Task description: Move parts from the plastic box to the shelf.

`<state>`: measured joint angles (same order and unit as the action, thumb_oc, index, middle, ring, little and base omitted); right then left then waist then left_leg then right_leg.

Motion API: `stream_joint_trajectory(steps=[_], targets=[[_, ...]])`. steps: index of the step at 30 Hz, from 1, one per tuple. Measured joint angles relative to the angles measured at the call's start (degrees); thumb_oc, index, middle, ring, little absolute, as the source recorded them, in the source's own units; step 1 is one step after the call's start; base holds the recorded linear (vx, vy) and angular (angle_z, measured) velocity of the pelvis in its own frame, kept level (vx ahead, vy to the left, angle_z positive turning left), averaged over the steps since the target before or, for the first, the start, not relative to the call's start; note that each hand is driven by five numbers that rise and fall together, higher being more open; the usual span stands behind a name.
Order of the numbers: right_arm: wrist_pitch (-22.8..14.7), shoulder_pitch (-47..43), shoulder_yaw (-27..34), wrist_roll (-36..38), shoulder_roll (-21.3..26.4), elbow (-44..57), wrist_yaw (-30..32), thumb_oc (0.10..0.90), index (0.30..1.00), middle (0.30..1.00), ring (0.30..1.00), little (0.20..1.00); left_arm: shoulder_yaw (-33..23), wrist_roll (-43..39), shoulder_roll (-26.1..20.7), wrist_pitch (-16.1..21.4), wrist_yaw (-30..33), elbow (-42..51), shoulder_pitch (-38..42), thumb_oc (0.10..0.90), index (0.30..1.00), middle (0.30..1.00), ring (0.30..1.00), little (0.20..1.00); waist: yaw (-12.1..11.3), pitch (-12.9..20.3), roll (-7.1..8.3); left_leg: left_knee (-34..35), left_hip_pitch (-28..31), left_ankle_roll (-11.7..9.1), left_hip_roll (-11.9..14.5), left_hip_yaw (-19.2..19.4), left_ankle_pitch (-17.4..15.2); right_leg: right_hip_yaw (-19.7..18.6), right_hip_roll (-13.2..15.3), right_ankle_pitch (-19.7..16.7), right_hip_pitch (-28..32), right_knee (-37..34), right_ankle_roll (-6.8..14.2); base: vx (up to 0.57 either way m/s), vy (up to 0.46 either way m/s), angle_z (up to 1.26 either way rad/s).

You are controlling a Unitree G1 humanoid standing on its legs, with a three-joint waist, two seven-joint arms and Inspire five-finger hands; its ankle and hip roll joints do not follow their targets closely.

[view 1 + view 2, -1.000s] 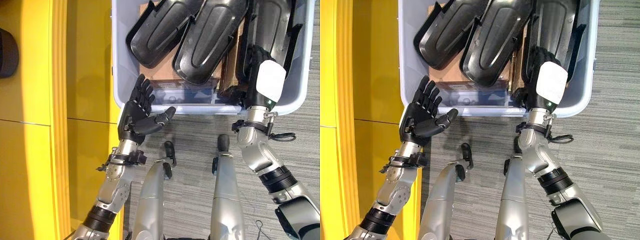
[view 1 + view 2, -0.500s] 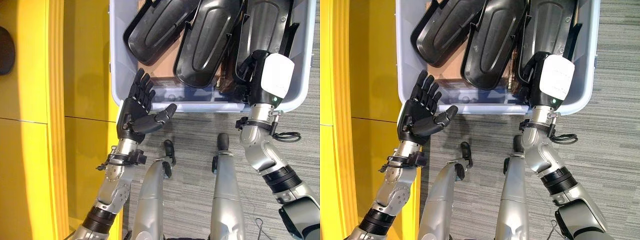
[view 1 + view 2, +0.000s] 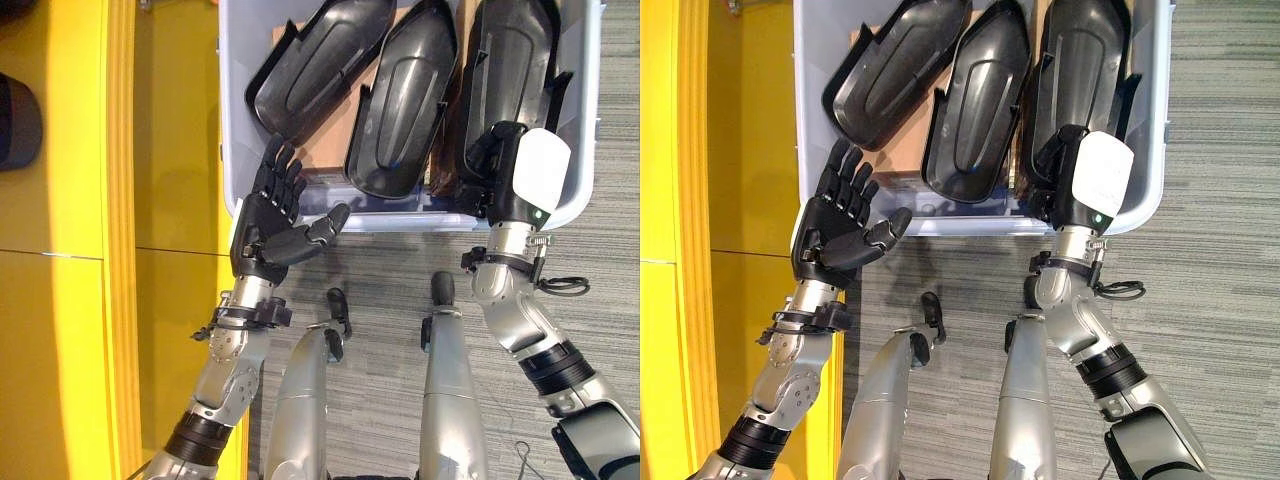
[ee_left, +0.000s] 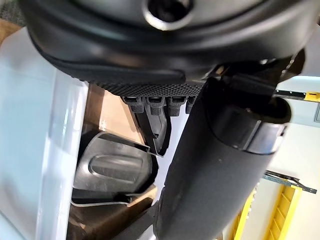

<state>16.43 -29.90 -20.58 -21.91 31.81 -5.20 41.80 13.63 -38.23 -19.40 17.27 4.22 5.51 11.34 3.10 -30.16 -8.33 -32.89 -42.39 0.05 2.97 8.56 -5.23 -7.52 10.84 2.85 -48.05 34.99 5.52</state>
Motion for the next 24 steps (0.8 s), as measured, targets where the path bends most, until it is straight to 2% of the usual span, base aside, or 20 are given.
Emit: stream_joint_trajectory(steps=[3, 5, 7, 12, 14, 18, 24], targets=[[-3.11, 3.55, 0.49, 0.27, -0.08, 2.34, -0.15, 0.4, 0.3, 0.3, 0.3, 0.3, -0.14, -1.82, 0.09, 0.87, -0.26, -0.01, -0.82, 0.9, 1.0, 1.0, 1.0, 1.0, 0.66, 0.0, 0.0, 3.34, 3.8, 0.22, -0.09, 1.25, 0.7, -0.47, 0.06, -1.37, 3.46, -4.02, 0.18, -0.04, 0.048, -0.16], [-7.3, 8.12, 0.59, 0.62, -0.17, 10.35, -0.37, 0.4, 0.3, 0.3, 0.3, 0.3, -0.74, -1.94, 0.14, 1.45, 0.0, -0.19, -0.83, 0.9, 1.0, 1.0, 1.0, 1.0, 1.82, 0.0, -0.01, 6.7, 8.57, -0.17, -0.14, 2.22, 1.39, -0.72, 0.07, -2.6, 7.98, -7.72, 0.96, -0.02, 0.075, -0.22], [-8.48, 9.71, 0.63, 0.67, -0.36, 12.51, -0.57, 0.4, 0.3, 0.3, 0.3, 0.3, -0.92, -1.93, 0.17, 1.59, -0.05, -0.19, -0.9, 0.9, 1.0, 1.0, 1.0, 1.0, 2.6, 0.01, -0.01, 8.72, 11.77, -0.25, -0.18, 2.46, 1.63, -0.65, 0.07, -2.8, 10.8, -9.09, 1.28, 0.01, 0.09, -0.11], [-13.85, 11.67, 1.44, 0.86, 0.93, 14.11, -1.54, 0.4, 0.3, 0.3, 0.3, 0.3, -3.28, -4.33, 0.33, 3.41, -1.65, -0.42, -3.18, 0.9, 1.0, 1.0, 1.0, 1.0, 4.31, -0.01, 0.02, 20.85, 25.34, -1.05, -0.05, 3.72, 5.64, 0.0, 0.17, -4.37, 21.84, -16.53, 1.32, 0.0, 0.029, -0.12], [-15.81, 11.58, 3.1, 0.47, 1.79, 14.79, -1.38, 0.4, 0.3, 0.3, 0.3, 0.3, -4.39, -4.44, 0.37, 4.65, -2.47, -0.38, -2.74, 0.9, 1.0, 1.0, 1.0, 1.0, 4.58, 0.0, 0.03, 25.16, 28.67, -1.61, 0.15, 3.57, 7.56, 0.53, -0.32, -4.47, 23.94, -18.1, 1.12, -0.01, -0.044, 0.01], [-16.34, 10.32, 5.98, -0.03, 2.42, 15.49, 0.18, 0.4, 0.3, 0.3, 0.3, 0.3, -5.17, -6.53, 0.33, 5.25, -3.04, -0.35, -2.07, 0.9, 1.0, 1.0, 1.0, 1.0, 4.63, 0.03, -0.03, 29.3, 31.84, -2.79, 1.76, 2.91, 9.48, 2.15, -2.18, -4.83, 26.12, -18.87, 0.25, 0.01, -0.034, 0.0], [-16.33, 9.78, 7.02, 0.16, 2.78, 15.71, 0.13, 0.4, 0.3, 0.3, 0.3, 0.3, -4.47, -6.48, 0.35, 5.22, -4.92, -0.43, -2.23, 0.9, 1.0, 1.0, 1.0, 1.0, 4.87, 0.12, -0.16, 30.48, 36.13, -3.21, 2.92, 2.13, 9.77, 3.25, -3.29, -2.85, 29.48, -17.32, -0.97, 0.01, -0.024, 0.04]])
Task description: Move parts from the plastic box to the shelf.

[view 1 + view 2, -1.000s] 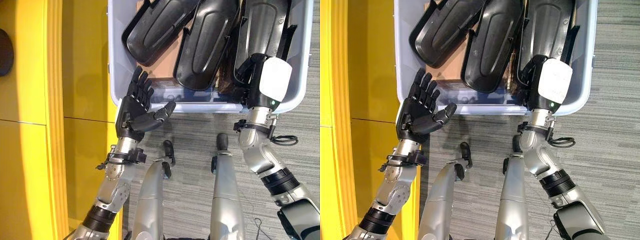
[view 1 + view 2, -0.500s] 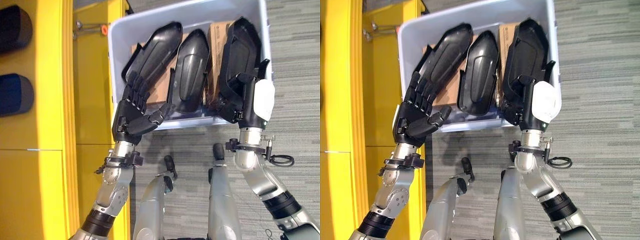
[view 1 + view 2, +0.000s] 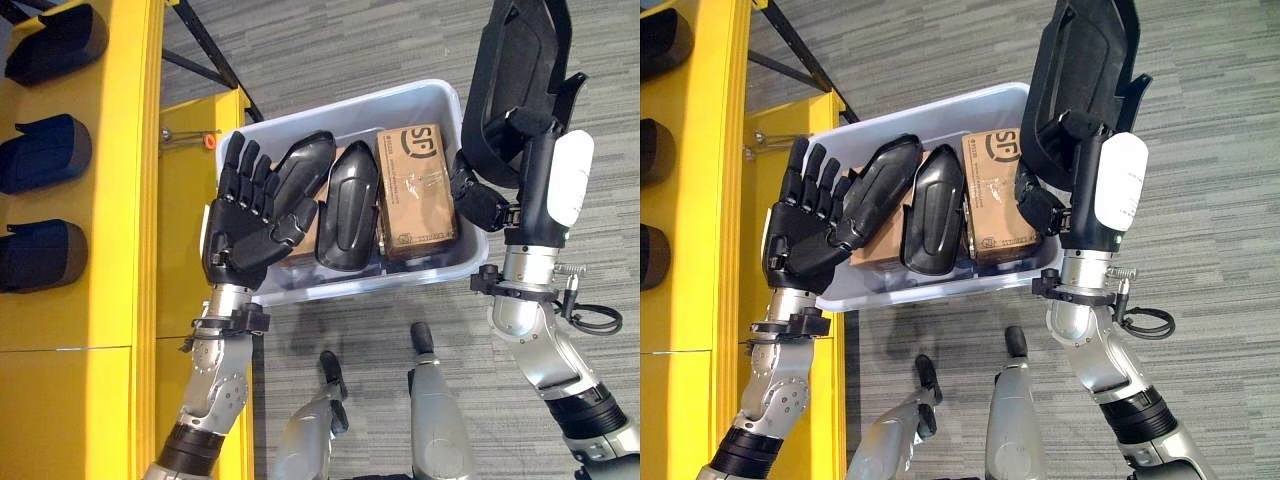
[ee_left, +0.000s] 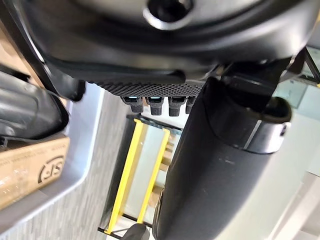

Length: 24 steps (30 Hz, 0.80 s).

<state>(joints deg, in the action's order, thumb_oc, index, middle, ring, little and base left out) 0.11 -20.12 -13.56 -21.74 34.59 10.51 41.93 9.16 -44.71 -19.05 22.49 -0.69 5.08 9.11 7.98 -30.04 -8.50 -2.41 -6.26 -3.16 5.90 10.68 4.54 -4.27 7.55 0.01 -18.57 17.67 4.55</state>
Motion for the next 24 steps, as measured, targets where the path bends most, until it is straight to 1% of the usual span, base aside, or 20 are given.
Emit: stream_joint_trajectory(steps=[1, 2, 4, 7, 8, 9, 10, 11, 12, 13, 14, 15, 16, 17, 18, 19, 21, 22, 23, 24], targets=[[-0.49, -0.17, 0.16, -0.01, 0.16, 0.8, -0.44, 0.4, 0.3, 0.3, 0.3, 0.3, -0.01, 0.04, 0.0, 0.0, 0.05, 0.15, -0.02, 0.9, 1.0, 1.0, 1.0, 1.0, -0.18, 0.47, -0.7, 0.45, 0.98, 0.35, -0.04, -0.04, -0.24, 0.07, 0.09, 1.78, -0.26, 2.13, -0.67, -0.05, -0.086, 0.09], [-0.77, -0.22, 0.16, -0.01, 0.16, 0.83, -0.61, 0.4, 0.3, 0.3, 0.3, 0.3, -0.01, -0.01, 0.0, -0.01, 0.07, 0.15, -0.04, 0.9, 1.0, 1.0, 1.0, 1.0, -0.15, 0.57, -0.84, 0.47, 0.99, 0.35, -0.04, -0.05, -0.24, 0.07, 0.09, 2.09, -0.5, 2.69, -0.76, -0.08, -0.111, 0.07], [-0.82, -0.4, 0.07, 0.24, 0.37, 0.86, -2.01, 0.4, 0.3, 0.3, 0.3, 0.3, 0.28, 0.0, 0.0, -0.2, 0.09, 0.16, -0.13, 0.9, 1.0, 1.0, 1.0, 1.0, -0.16, 0.61, -0.94, 0.51, 1.46, -0.08, 0.03, -0.06, 0.07, 0.12, 0.01, 2.73, -0.77, 4.29, -0.85, -0.1, -0.123, 0.03], [-0.95, -0.59, -0.33, 1.42, 1.51, 0.86, -4.55, 0.4, 0.3, 0.3, 0.3, 0.3, 0.82, 0.5, 0.0, -1.4, 0.09, 0.37, -0.79, 0.9, 1.0, 1.0, 1.0, 1.0, -0.32, 0.64, -0.98, -0.17, 1.56, -0.07, 0.01, -1.05, 0.05, 0.45, 0.04, 5.16, -2.15, 8.83, -1.65, -0.08, -0.157, 0.14], [-0.93, -0.67, -0.83, 2.18, 1.91, 0.85, -5.45, 0.4, 0.3, 0.3, 0.3, 0.3, 1.53, 0.67, -0.24, -2.14, 0.17, 0.43, -1.26, 0.9, 1.0, 1.0, 1.0, 1.0, -0.45, 0.74, -1.12, -0.91, 1.44, 0.02, 0.47, -1.57, 0.13, 1.47, -0.39, 6.79, -2.78, 12.42, -2.31, -0.1, -0.261, 0.3], [-0.93, -0.78, -1.28, 2.47, 2.35, 0.85, -5.74, 0.4, 0.3, 0.3, 0.3, 0.3, 2.31, 0.68, -0.26, -2.67, 0.21, 0.41, -1.34, 0.9, 1.0, 1.0, 1.0, 1.0, -0.6, 0.74, -1.11, -1.48, 1.53, 0.02, 0.47, -2.25, 0.06, 1.93, -0.15, 8.2, -3.09, 14.64, -2.76, -0.06, -0.205, 0.39], [-0.88, -1.4, -2.44, 3.05, 2.35, 0.85, -6.99, 0.4, 0.3, 0.3, 0.3, 0.3, 3.15, 1.85, -0.47, -2.73, 0.02, 0.47, -2.68, 0.9, 1.0, 1.0, 1.0, 1.0, -1.3, 0.73, -1.13, -1.55, 2.38, -0.89, 0.7, -3.38, 0.71, 2.12, -0.64, 10.23, -3.21, 17.94, -4.16, -0.08, -0.213, 0.44], [-0.88, -2.48, -4.51, 4.02, 2.35, 0.82, -8.87, 0.4, 0.3, 0.3, 0.3, 0.3, 4.7, 3.01, -0.96, -2.76, -0.27, 0.72, -4.87, 0.9, 1.0, 1.0, 1.0, 1.0, -2.71, 0.98, -1.44, -1.47, 3.83, -0.34, 1.78, -5.04, 1.13, 3.04, -1.0, 13.25, -2.76, 20.47, -5.57, -0.09, -0.161, 0.43], [-1.05, -3.39, -5.6, 4.06, 2.51, 0.98, -10.09, 0.4, 0.3, 0.3, 0.3, 0.3, 5.66, 3.35, -1.45, -2.77, -1.54, 0.85, -6.7, 0.9, 1.0, 1.0, 1.0, 1.0, -3.58, 1.49, -1.73, -0.19, 3.58, 1.24, 2.86, -5.29, 2.84, 4.98, -0.93, 13.97, -2.69, 21.73, -7.41, -0.12, -0.147, 0.78], [-1.16, -3.4, -5.39, 4.07, 2.69, 1.13, -10.74, 0.4, 0.3, 0.3, 0.3, 0.3, 7.07, 3.39, -2.3, -2.75, -2.77, 0.56, -6.76, 0.9, 1.0, 1.0, 1.0, 1.0, -2.54, 1.76, -1.98, -0.25, 3.08, 2.18, 4.39, -3.18, 2.44, 8.11, -0.14, 14.11, -2.15, 21.88, -8.59, -0.14, -0.088, 0.98], [-1.15, -3.37, -5.25, 4.12, 2.87, 1.14, -11.06, 0.4, 0.3, 0.3, 0.3, 0.3, 8.01, 3.71, -2.85, -2.73, -4.34, 0.34, -6.61, 0.9, 1.0, 1.0, 1.0, 1.0, -2.33, 2.09, -1.77, -0.11, 2.26, 1.25, 6.13, -1.52, 2.16, 9.96, 0.08, 14.78, -2.04, 21.91, -9.49, -0.13, -0.067, 1.05], [-1.15, -3.26, -4.98, 4.17, 3.34, 1.21, -11.57, 0.4, 0.3, 0.3, 0.3, 0.3, 8.75, 4.6, -3.08, -2.67, -6.05, -0.26, -6.05, 0.9, 1.0, 1.0, 1.0, 1.0, -2.72, 2.39, -1.33, 0.03, 2.23, 0.38, 7.65, 0.61, 2.2, 11.8, 1.01, 14.22, -2.02, 21.79, -11.02, -0.16, -0.071, 0.75], [-1.15, -3.11, -4.7, 4.26, 3.84, 1.28, -11.79, 0.4, 0.3, 0.3, 0.3, 0.3, 9.32, 4.88, -3.23, -2.68, -7.27, -0.78, -5.47, 0.9, 1.0, 1.0, 1.0, 1.0, -2.78, 2.56, -1.12, 0.19, 2.07, 0.06, 8.91, 2.56, 2.38, 12.76, 1.26, 14.32, -1.87, 21.59, -11.62, -0.17, -0.053, 1.05], [-1.13, -2.57, -3.78, 4.54, 4.63, 1.28, -12.45, 0.4, 0.3, 0.3, 0.3, 0.3, 11.23, 6.92, -3.88, -2.29, -10.04, -1.43, -4.1, 0.9, 1.0, 1.0, 1.0, 1.0, -2.43, 3.95, -0.07, -0.64, 1.01, -1.67, 11.37, 5.66, 3.39, 16.28, 3.04, 14.3, -1.84, 20.65, -13.02, -0.2, -0.022, 1.27], [-1.01, -2.57, -3.53, 5.15, 4.71, 1.19, -12.67, 0.4, 0.3, 0.3, 0.3, 0.3, 12.99, 7.7, -5.64, -2.06, -11.4, -1.41, -2.7, 0.9, 1.0, 1.0, 1.0, 1.0, -2.06, 4.45, 0.94, -3.01, -0.03, -1.95, 12.27, 6.13, 3.58, 17.19, 3.99, 14.29, -1.82, 20.38, -12.47, -0.19, 0.012, 1.28], [-1.02, -2.6, -3.62, 5.39, 4.85, 1.15, -12.93, 0.4, 0.3, 0.3, 0.3, 0.3, 14.16, 8.49, -7.02, -1.98, -12.8, -1.29, -1.72, 0.9, 1.0, 1.0, 1.0, 1.0, -2.26, 5.01, 1.48, -4.33, 0.29, -2.04, 12.22, 5.87, 3.54, 17.78, 4.38, 14.13, -1.92, 19.99, -11.72, -0.17, 0.021, 0.72], [-1.54, -2.63, -3.73, 6.2, 5.84, 1.15, -12.97, 0.4, 0.3, 0.3, 0.3, 0.3, 15.49, 9.45, -7.65, -1.97, -14.42, -0.55, -0.45, 0.9, 1.0, 1.0, 1.0, 1.0, -2.31, 5.97, 1.05, -7.54, 0.9, -4.06, 11.92, 4.58, 1.73, 19.11, 4.56, 12.89, -1.85, 17.98, -11.33, -0.07, 0.005, 0.34], [-1.88, -2.65, -3.72, 6.21, 6.62, 1.15, -12.97, 0.4, 0.3, 0.3, 0.3, 0.3, 15.77, 9.55, -7.54, -1.82, -15.12, 0.14, 0.14, 0.9, 1.0, 1.0, 1.0, 1.0, -2.1, 6.41, 0.74, -9.35, 1.5, -4.45, 11.43, 4.65, 1.05, 19.63, 4.5, 11.96, -1.81, 16.4, -11.22, -0.21, 0.009, 0.34], [-1.97, -2.63, -3.7, 6.22, 6.89, 1.15, -12.96, 0.4, 0.3, 0.3, 0.3, 0.3, 15.91, 9.62, -7.37, -0.7, -16.05, 0.25, 1.05, 0.9, 1.0, 1.0, 1.0, 1.0, -1.33, 6.71, 0.39, -9.12, 2.58, -4.28, 10.77, 4.64, 0.83, 19.72, 3.75, 11.29, -1.77, 15.03, -10.28, -0.25, 0.013, 0.33], [-2.17, -2.46, -3.64, 6.27, 7.3, 1.11, -12.85, 0.4, 0.3, 0.3, 0.3, 0.3, 15.86, 9.84, -7.28, -0.45, -16.16, 0.3, 2.2, 0.9, 1.0, 1.0, 1.0, 1.0, -1.29, 6.88, 0.42, -9.98, 3.82, -4.96, 10.17, 5.31, 0.1, 21.62, 3.78, 9.36, -1.57, 13.7, -12.94, -0.28, 0.01, 0.25]])
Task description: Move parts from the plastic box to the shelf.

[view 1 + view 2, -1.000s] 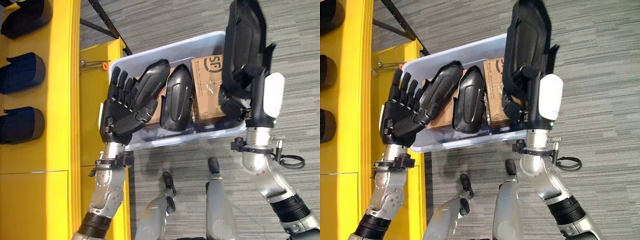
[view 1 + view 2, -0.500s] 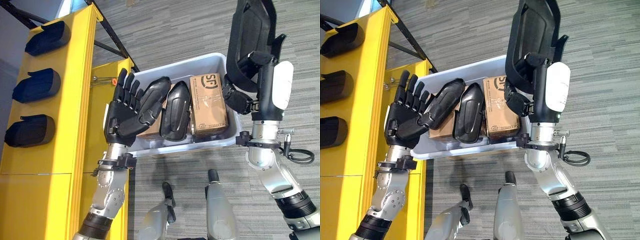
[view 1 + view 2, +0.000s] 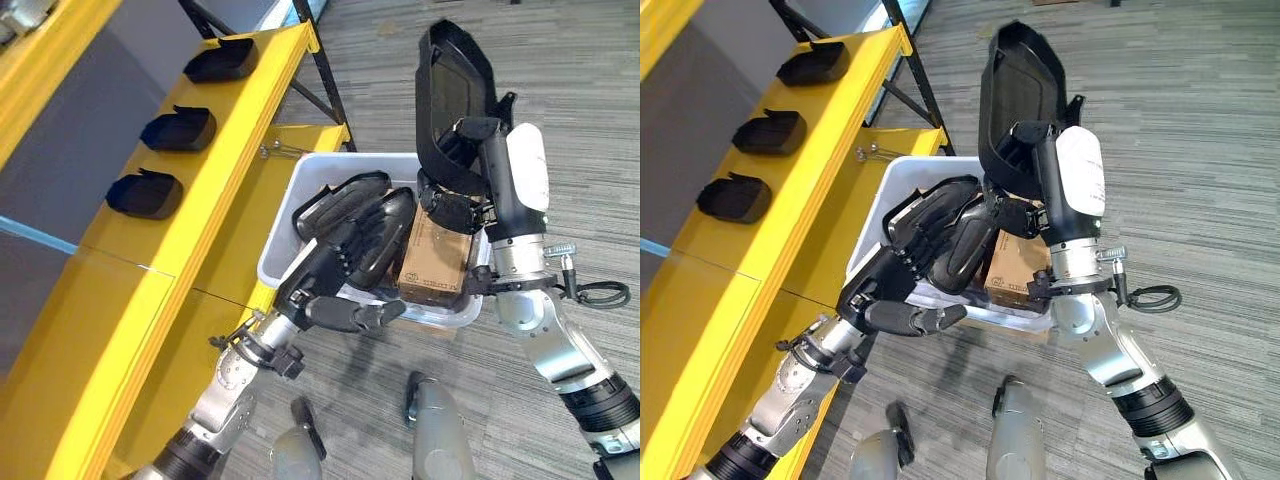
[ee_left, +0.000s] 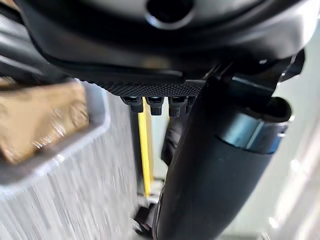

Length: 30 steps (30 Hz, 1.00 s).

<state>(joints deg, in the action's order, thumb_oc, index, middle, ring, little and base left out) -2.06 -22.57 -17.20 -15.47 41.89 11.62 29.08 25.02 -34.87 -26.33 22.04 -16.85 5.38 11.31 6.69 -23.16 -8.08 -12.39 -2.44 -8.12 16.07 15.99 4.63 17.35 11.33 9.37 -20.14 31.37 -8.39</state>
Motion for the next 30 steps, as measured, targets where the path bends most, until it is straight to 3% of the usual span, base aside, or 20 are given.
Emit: stream_joint_trajectory(steps=[1, 2, 3, 4, 5, 6, 7, 8, 9, 10, 11, 12, 13, 14, 15, 17, 19, 22, 25, 30], targets=[[-0.37, 0.52, 0.26, -0.01, 2.72, -0.14, -0.16, 0.4, 0.3, 0.3, 0.3, 0.3, 0.5, 1.37, 0.32, -0.66, 0.65, -0.11, 3.58, 0.9, 1.0, 1.0, 1.0, 1.0, -0.72, 0.07, 0.21, -10.99, -1.09, -0.79, -0.21, 2.62, -3.09, 1.65, 0.17, -2.33, 0.44, -3.7, -1.66, -0.2, 0.122, 0.52], [-1.1, 2.34, 1.55, -0.04, 3.74, -0.04, 0.13, 0.4, 0.3, 0.3, 0.3, 0.3, 1.84, 1.41, 0.16, -1.15, 1.34, -0.05, 6.72, 0.9, 1.0, 1.0, 1.0, 1.0, 0.6, 0.06, 0.31, -19.68, -3.13, -0.68, -0.51, 4.21, -4.68, 3.89, 0.87, -4.23, 1.78, -6.9, -1.24, -0.17, 0.163, 1.28], [-1.96, 5.55, 2.61, -0.11, 2.84, -0.05, 0.19, 0.4, 0.3, 0.3, 0.3, 0.3, 2.04, 2.1, 0.58, -0.67, 0.92, 2.52, 8.75, 0.9, 1.0, 1.0, 1.0, 1.0, 3.56, 1.76, 0.27, -24.13, -1.93, 0.52, -4.56, 4.76, -8.87, 7.96, 0.3, -8.79, 3.14, -13.73, 4.68, -0.2, 0.535, 1.68], [-2.48, 6.71, 2.42, -0.11, 1.84, -0.12, 0.14, 0.4, 0.3, 0.3, 0.3, 0.3, 2.2, 3.17, 0.57, -0.43, 1.16, 3.68, 9.14, 0.9, 1.0, 1.0, 1.0, 1.0, 4.36, 2.03, -0.1, -15.99, 3.22, 2.55, -7.0, 6.31, -12.76, 9.25, -1.4, -10.27, 2.8, -15.74, 4.51, -0.08, 0.52, 1.31], [-3.03, 6.99, 2.42, -0.31, 1.1, -0.56, 0.11, 0.4, 0.3, 0.3, 0.3, 0.3, 2.2, 4.4, 0.57, -0.42, 1.18, 3.34, 9.03, 0.9, 1.0, 1.0, 1.0, 1.0, 4.17, 2.03, -0.09, -12.06, 5.21, 4.01, -7.54, 8.12, -15.29, 10.32, -1.7, -10.57, 2.48, -15.74, 5.06, -0.08, 0.542, 0.72], [-3.23, 7.45, 2.55, -0.32, 0.55, -0.22, -0.05, 0.4, 0.3, 0.3, 0.3, 0.3, 2.21, 6.36, 0.39, -0.93, 2.05, 3.46, 8.06, 0.9, 1.0, 1.0, 1.0, 1.0, 4.61, 2.1, -0.06, -4.49, 7.27, 8.39, -9.88, 12.89, -18.29, 12.89, -0.93, -11.21, 2.33, -17.15, 8.05, -0.05, 0.292, 0.36], [-3.71, 7.2, 2.34, -0.38, 0.68, -0.36, -0.12, 0.4, 0.3, 0.3, 0.3, 0.3, 2.34, 7.42, -0.06, -1.04, 2.87, 3.53, 7.48, 0.9, 1.0, 1.0, 1.0, 1.0, 3.97, 2.24, -1.14, -0.7, 6.69, 8.58, -10.2, 11.64, -17.87, 12.67, -0.85, -7.11, 0.12, -14.54, 14.29, -0.06, 0.267, 0.38], [-4.3, 6.92, 2.11, -0.85, 0.73, -0.32, -0.59, 0.4, 0.3, 0.3, 0.3, 0.3, 2.14, 8.6, -0.91, -1.49, 3.59, 4.38, 6.3, 0.9, 1.0, 1.0, 1.0, 1.0, 3.38, 2.57, -1.88, -0.39, 4.19, 9.05, -9.22, 12.66, -15.99, 7.01, 0.53, -0.61, -5.11, -3.38, 10.35, -0.07, 0.265, 0.51], [-5.1, 6.83, 2.67, -2.43, 2.68, -0.33, -0.82, 0.4, 0.3, 0.3, 0.3, 0.3, 2.11, 9.09, -0.9, -1.69, 4.15, 6.7, 2.87, 0.9, 1.0, 1.0, 1.0, 1.0, 2.89, 3.32, -2.75, 1.15, 1.98, 10.89, -9.26, 13.56, -14.68, -4.05, 2.72, 3.95, -10.74, 14.67, 8.73, -0.08, 0.255, 1.0], [-5.08, 6.91, 3.16, -2.59, 3.16, -0.32, -1.08, 0.4, 0.3, 0.3, 0.3, 0.3, 2.19, 9.36, -2.09, -1.84, 4.18, 8.22, 0.63, 0.9, 1.0, 1.0, 1.0, 1.0, 3.35, 3.91, -2.35, 3.63, 2.16, 9.71, -10.6, 12.7, -14.32, -6.41, 5.32, 5.04, -5.92, 12.2, 10.63, -0.08, 0.263, 1.57], [-4.96, 6.84, 3.33, -2.52, 2.09, -0.37, -1.27, 0.4, 0.3, 0.3, 0.3, 0.3, 1.96, 10.13, -4.89, -1.93, 4.1, 9.19, 0.09, 0.9, 1.0, 1.0, 1.0, 1.0, 3.46, 4.53, 0.11, 6.61, 3.44, 7.95, -12.61, 12.62, -11.62, -7.3, 7.44, 2.28, 3.41, -0.87, 13.38, -0.09, 0.224, 1.25], [-4.65, 6.06, 3.71, -2.72, 1.38, -1.04, -2.47, 0.4, 0.3, 0.3, 0.3, 0.3, 1.65, 11.15, -5.25, -2.32, 5.54, 8.65, -0.5, 0.9, 1.0, 1.0, 1.0, 1.0, 0.73, 3.84, -1.96, 9.73, 3.7, 7.35, -10.6, 10.84, -10.15, -5.61, 4.18, -1.95, 6.09, -6.49, 12.32, -0.08, 0.144, 0.59], [-5.01, 5.98, 3.07, -2.87, 0.47, -0.32, -2.82, 0.4, 0.3, 0.3, 0.3, 0.3, 0.21, 11.0, -6.51, -2.08, 6.31, 9.77, -1.69, 0.9, 1.0, 1.0, 1.0, 1.0, -1.13, 4.34, -2.71, 13.68, 5.19, 7.53, -10.4, 10.41, -7.48, -5.2, 2.42, -4.01, 6.67, -8.87, 11.21, -0.1, 0.084, -0.09], [-5.92, 5.79, 2.13, -4.19, 0.33, -0.22, -3.35, 0.4, 0.3, 0.3, 0.3, 0.3, -2.13, 11.0, -6.19, -1.93, 6.39, 10.49, -3.1, 0.9, 1.0, 1.0, 1.0, 1.0, -2.42, 3.82, -1.5, 15.94, 5.38, 6.82, -9.65, 10.42, -3.91, -4.22, 1.33, -5.23, 7.26, -11.19, 11.66, -0.1, 0.069, -0.12], [-5.98, 5.97, 2.05, -4.82, -0.53, -0.2, -3.62, 0.4, 0.3, 0.3, 0.3, 0.3, -3.06, 11.0, -6.19, -1.93, 6.42, 10.52, -3.53, 0.9, 1.0, 1.0, 1.0, 1.0, -2.42, 4.06, -1.24, 16.3, 5.28, 6.63, -9.31, 10.41, -2.75, -3.72, 1.04, -6.14, 7.86, -12.52, 11.63, -0.08, 0.047, 0.06], [-5.97, 6.23, 1.69, -4.81, -1.75, -0.21, -3.67, 0.4, 0.3, 0.3, 0.3, 0.3, -4.16, 11.04, -6.34, -1.94, 6.62, 10.41, -3.87, 0.9, 1.0, 1.0, 1.0, 1.0, -2.66, 4.16, 1.6, 15.21, 4.31, 6.47, -9.22, 10.33, -1.96, -1.82, 1.7, -6.87, 8.63, -14.95, 11.83, -0.05, 0.017, 0.05], [-5.95, 6.28, 1.43, -5.34, -2.36, -0.21, -3.81, 0.4, 0.3, 0.3, 0.3, 0.3, -4.83, 11.1, -6.75, -1.96, 6.87, 10.43, -4.2, 0.9, 1.0, 1.0, 1.0, 1.0, -3.54, 4.59, 3.14, 13.98, 3.32, 5.91, -9.21, 10.33, -1.29, 0.45, 2.69, -7.25, 9.12, -16.28, 12.13, -0.07, 0.014, -0.26], [-5.62, 6.67, 0.93, -7.01, -3.73, -0.13, -3.55, 0.4, 0.3, 0.3, 0.3, 0.3, -7.88, 13.52, -7.39, -1.89, 9.44, 10.4, -7.73, 0.9, 1.0, 1.0, 1.0, 1.0, -5.52, 5.21, 5.7, 13.59, 2.77, 6.43, -10.83, 8.75, -1.0, 5.45, 4.77, -12.94, 12.87, -22.56, 13.04, -0.08, 0.017, 0.05], [-5.53, 6.63, 0.73, -7.07, -3.93, -0.12, -3.52, 0.4, 0.3, 0.3, 0.3, 0.3, -10.11, 15.54, -7.54, -1.92, 12.46, 10.29, -10.12, 0.9, 1.0, 1.0, 1.0, 1.0, -8.29, 5.43, 6.3, 13.09, 1.64, 7.14, -11.77, 7.38, -0.51, 6.54, 5.25, -15.81, 13.5, -24.33, 12.98, -0.06, 0.023, 0.34], [-5.1, 6.36, -1.98, -7.12, -3.94, -0.11, -3.73, 0.4, 0.3, 0.3, 0.3, 0.3, -11.96, 17.71, -8.87, -2.02, 14.26, 10.28, -11.61, 0.9, 1.0, 1.0, 1.0, 1.0, -12.02, 5.23, 6.64, 12.55, 1.5, 7.75, -12.73, 5.42, -0.78, 8.65, 5.97, -16.51, 15.84, -25.65, 13.27, -0.05, 0.049, 0.26]])
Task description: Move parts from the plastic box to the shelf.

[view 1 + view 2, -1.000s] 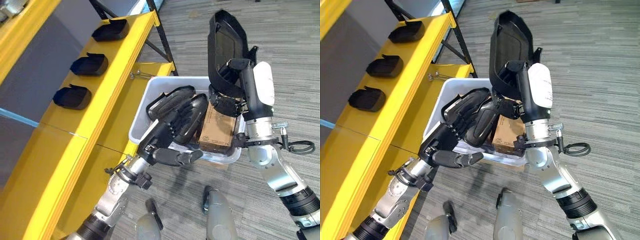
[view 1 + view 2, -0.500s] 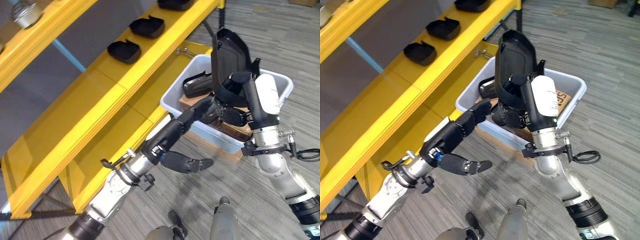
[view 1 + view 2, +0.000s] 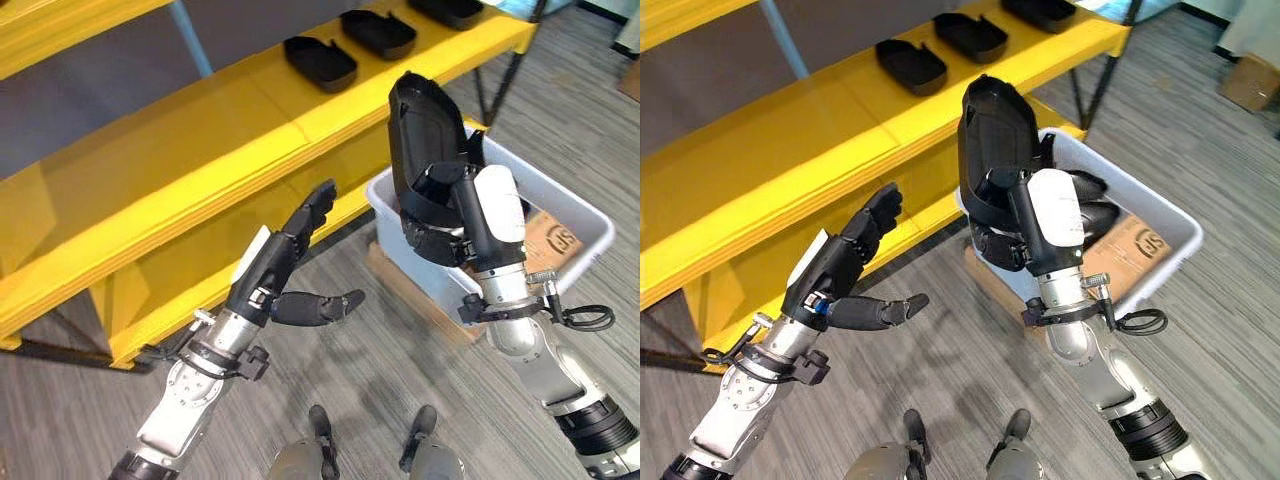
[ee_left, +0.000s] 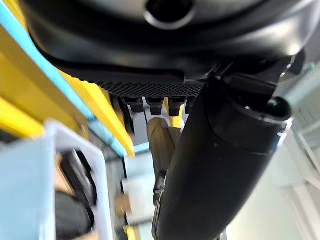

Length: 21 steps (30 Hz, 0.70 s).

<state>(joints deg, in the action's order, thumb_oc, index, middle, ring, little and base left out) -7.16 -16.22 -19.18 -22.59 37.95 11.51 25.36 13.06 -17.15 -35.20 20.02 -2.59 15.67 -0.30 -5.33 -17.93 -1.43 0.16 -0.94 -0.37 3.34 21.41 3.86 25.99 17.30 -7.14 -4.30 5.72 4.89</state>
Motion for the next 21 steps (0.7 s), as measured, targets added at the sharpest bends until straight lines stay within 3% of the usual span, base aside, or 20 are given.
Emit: stream_joint_trajectory(steps=[5, 10, 11, 13, 14, 15, 16, 17, 19, 21], targets=[[0.0, -0.88, -0.72, -2.07, -0.8, -0.04, -0.11, 0.4, 0.3, 0.3, 0.3, 0.3, -0.07, 0.72, 0.05, -0.01, 1.1, -0.04, -0.05, 0.9, 1.0, 1.0, 1.0, 1.0, -2.56, -1.17, 2.03, -1.49, -0.03, 0.75, -1.46, -1.28, -1.2, 1.46, 1.22, -0.52, 2.17, -1.05, 0.83, -0.01, 0.118, 0.16], [0.06, -1.49, -0.73, -2.48, -1.37, -0.07, -0.09, 0.4, 0.3, 0.3, 0.3, 0.3, 0.14, 1.8, 0.05, -0.05, 0.64, -0.16, 0.07, 0.9, 1.0, 1.0, 1.0, 1.0, -2.69, -1.87, 3.22, -6.38, -1.25, 2.56, -3.02, -4.24, -5.2, 2.38, 3.85, -0.46, 5.05, -0.54, 1.67, 0.02, 0.129, 0.34], [0.16, -1.76, -0.66, -3.25, -1.3, -0.04, 0.0, 0.4, 0.3, 0.3, 0.3, 0.3, 0.14, 1.58, 0.24, -0.08, 0.23, -0.26, 0.27, 0.9, 1.0, 1.0, 1.0, 1.0, -2.47, -1.98, 3.31, -7.15, -2.51, 3.39, -3.75, -5.53, -5.7, 1.19, 4.5, -0.5, 5.32, 0.46, 1.78, 0.12, 0.106, 0.84], [2.11, -0.67, -0.39, -3.95, -0.51, -0.05, 0.8, 0.4, 0.3, 0.3, 0.3, 0.3, 0.69, 1.56, 0.78, -0.13, -2.85, -1.48, 2.02, 0.9, 1.0, 1.0, 1.0, 1.0, 0.95, -2.0, 2.71, -7.83, -3.37, 4.92, -5.13, -12.13, -5.15, -7.77, 5.3, -0.6, 4.87, 6.39, 1.6, 0.09, 0.071, 1.47], [2.74, -0.31, -0.39, -4.2, -0.38, -0.05, 0.8, 0.4, 0.3, 0.3, 0.3, 0.3, 0.67, 1.49, 0.05, -0.09, -3.69, -1.59, 2.22, 0.9, 1.0, 1.0, 1.0, 1.0, 0.86, -2.02, 2.97, -6.54, -2.77, 5.84, -5.37, -13.69, -4.16, -13.52, 4.69, 1.86, 2.81, 8.94, 1.96, 0.1, 0.075, 1.23], [2.79, -0.19, -0.34, -4.28, -0.34, -0.03, 0.82, 0.4, 0.3, 0.3, 0.3, 0.3, 0.48, 1.01, -0.26, -0.1, -4.39, -1.76, 2.28, 0.9, 1.0, 1.0, 1.0, 1.0, 0.75, -2.04, 2.93, -5.74, -2.61, 6.43, -5.42, -15.47, -3.74, -18.77, 2.29, 4.81, 2.71, 7.79, 2.07, 0.13, 0.073, 1.14], [2.76, 0.72, -0.31, -4.37, -0.34, -0.03, 1.02, 0.4, 0.3, 0.3, 0.3, 0.3, 0.56, -0.68, -0.32, -0.11, -5.64, -2.21, 2.96, 0.9, 1.0, 1.0, 1.0, 1.0, 1.7, -2.07, 2.68, -4.59, -2.43, 6.98, -5.51, -19.2, -2.61, -27.11, -3.34, 8.54, 2.68, 6.74, 2.43, 0.18, 0.064, 1.48], [2.61, 2.04, -0.32, -4.42, -0.09, -0.03, 1.17, 0.4, 0.3, 0.3, 0.3, 0.3, 0.64, -0.73, -0.5, -0.09, -6.62, -2.1, 4.15, 0.9, 1.0, 1.0, 1.0, 1.0, 1.89, -2.01, 2.81, -1.82, -1.12, 7.37, -5.52, -20.88, -1.18, -29.89, -8.01, 10.5, 0.83, 7.11, 2.09, 0.2, 0.02, 1.33], [1.78, 2.04, -0.39, -4.42, 0.12, -0.05, 1.16, 0.4, 0.3, 0.3, 0.3, 0.3, 0.7, -1.13, -0.57, -0.04, -6.73, -1.97, 4.33, 0.9, 1.0, 1.0, 1.0, 1.0, 1.93, -2.05, 2.73, 0.11, 0.19, 7.28, -5.6, -21.54, -0.59, -28.62, -10.83, 10.31, -2.7, 7.35, 1.9, 0.11, -0.045, 0.49], [0.24, 1.83, -0.93, -4.42, 0.93, -0.05, 1.16, 0.4, 0.3, 0.3, 0.3, 0.3, 1.07, -1.77, -0.23, -0.07, -6.78, -2.23, 4.41, 0.9, 1.0, 1.0, 1.0, 1.0, 2.12, -1.99, 2.84, 1.27, 1.27, 6.66, -5.7, -20.58, -0.19, -26.53, -11.95, 7.26, -6.61, 3.08, 0.9, 0.13, -0.1, -0.04]])
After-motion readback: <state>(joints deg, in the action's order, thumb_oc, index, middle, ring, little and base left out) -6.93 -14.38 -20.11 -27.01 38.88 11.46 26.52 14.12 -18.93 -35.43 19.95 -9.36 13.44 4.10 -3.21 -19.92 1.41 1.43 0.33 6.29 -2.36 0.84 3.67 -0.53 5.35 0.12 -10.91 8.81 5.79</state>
